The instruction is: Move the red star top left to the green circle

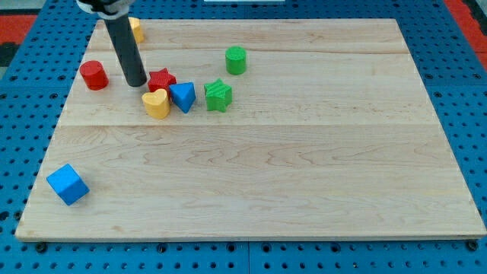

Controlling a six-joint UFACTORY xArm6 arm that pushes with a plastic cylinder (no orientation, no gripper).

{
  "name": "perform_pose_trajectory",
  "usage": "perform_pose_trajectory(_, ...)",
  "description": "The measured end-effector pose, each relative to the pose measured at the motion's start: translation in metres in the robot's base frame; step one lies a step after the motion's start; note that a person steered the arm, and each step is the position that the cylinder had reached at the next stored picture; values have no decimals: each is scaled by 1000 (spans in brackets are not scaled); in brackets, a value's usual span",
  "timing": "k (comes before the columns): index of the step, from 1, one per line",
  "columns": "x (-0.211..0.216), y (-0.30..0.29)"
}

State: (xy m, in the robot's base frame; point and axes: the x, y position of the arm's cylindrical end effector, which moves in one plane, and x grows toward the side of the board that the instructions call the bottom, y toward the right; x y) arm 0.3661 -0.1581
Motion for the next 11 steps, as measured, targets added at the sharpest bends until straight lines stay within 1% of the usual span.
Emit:
perform_pose_trajectory(1, 3, 55)
perform_pose_trajectory(2, 17, 73)
perform_pose_trajectory(3, 43, 78)
perform_pose_trajectory(4, 36, 123)
perform_pose_trajectory(5, 19, 152)
perform_pose_trajectory(6, -8, 148)
perform_pose_trajectory(8, -57, 87)
perform_pose_trajectory(9, -109, 90)
perform_pose_trajectory(10, -156, 116)
perform_pose_trajectory(11, -154, 99)
